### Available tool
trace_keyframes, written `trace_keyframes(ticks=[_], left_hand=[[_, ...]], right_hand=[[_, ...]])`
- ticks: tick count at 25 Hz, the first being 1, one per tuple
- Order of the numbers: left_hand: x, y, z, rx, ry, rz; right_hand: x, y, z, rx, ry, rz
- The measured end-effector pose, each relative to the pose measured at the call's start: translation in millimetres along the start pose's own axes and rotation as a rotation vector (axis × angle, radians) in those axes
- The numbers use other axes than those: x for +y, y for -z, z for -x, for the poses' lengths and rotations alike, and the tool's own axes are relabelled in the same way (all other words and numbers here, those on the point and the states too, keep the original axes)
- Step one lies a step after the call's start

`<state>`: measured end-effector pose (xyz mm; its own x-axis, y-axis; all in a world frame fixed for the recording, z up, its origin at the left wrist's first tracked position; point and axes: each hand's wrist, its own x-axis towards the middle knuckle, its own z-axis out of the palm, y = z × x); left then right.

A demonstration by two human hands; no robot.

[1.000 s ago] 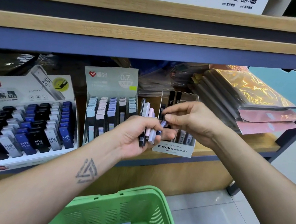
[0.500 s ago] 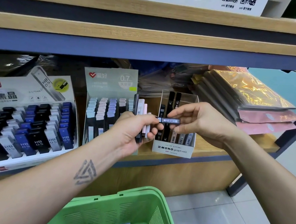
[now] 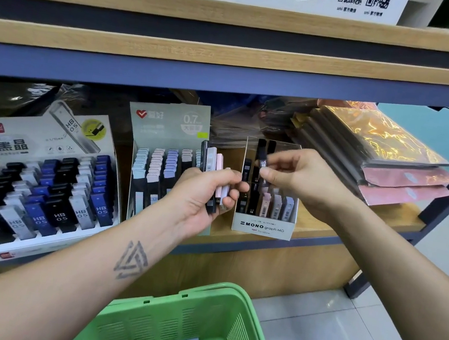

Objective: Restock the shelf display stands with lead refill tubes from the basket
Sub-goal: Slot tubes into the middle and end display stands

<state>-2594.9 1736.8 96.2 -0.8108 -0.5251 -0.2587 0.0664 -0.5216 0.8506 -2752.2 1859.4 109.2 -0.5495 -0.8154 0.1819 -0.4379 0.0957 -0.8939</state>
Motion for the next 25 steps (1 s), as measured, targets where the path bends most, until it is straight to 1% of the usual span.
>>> trace_keyframes(ticks=[1, 3, 8, 11, 14, 18, 20, 23, 25], left_hand=[[-0.5, 0.0, 0.2, 0.011, -0.007, -0.023], [-2.8, -0.9, 1.0, 0.029, -0.015, -0.086], [-5.6, -5.9, 2.9, -0.018, -0.015, -0.149], [-6.6, -7.6, 2.3, -0.002, -0.023, -0.157], [-6.8, -7.4, 1.9, 0.011, -0.024, -0.172], [-7.5, -6.5, 2.1, 0.001, 0.012, -0.168], [-6.6, -4.8, 0.9, -0.011, 0.068, -0.129], [-5.0, -3.1, -1.2, -0.035, 0.145, -0.065], [-4.2, -2.7, -2.3, -0.042, 0.16, -0.047]], right_hand=[[0.3, 1.3, -0.2, 0.005, -0.045, -0.128], [-0.5, 3.7, -0.2, -0.001, -0.071, -0.235], [-8.1, 0.9, 1.8, -0.053, -0.041, -0.202], [-7.1, 0.5, 0.6, -0.029, -0.03, -0.212], [-8.8, 5.6, -1.0, 0.015, 0.017, -0.164], [-9.8, 10.3, -4.1, -0.023, -0.006, -0.166], [-9.4, 19.3, -8.8, 0.068, -0.025, -0.185], [-4.9, 38.2, -17.6, 0.285, -0.005, -0.225], [-0.6, 43.0, -24.0, 0.376, 0.028, -0.155]])
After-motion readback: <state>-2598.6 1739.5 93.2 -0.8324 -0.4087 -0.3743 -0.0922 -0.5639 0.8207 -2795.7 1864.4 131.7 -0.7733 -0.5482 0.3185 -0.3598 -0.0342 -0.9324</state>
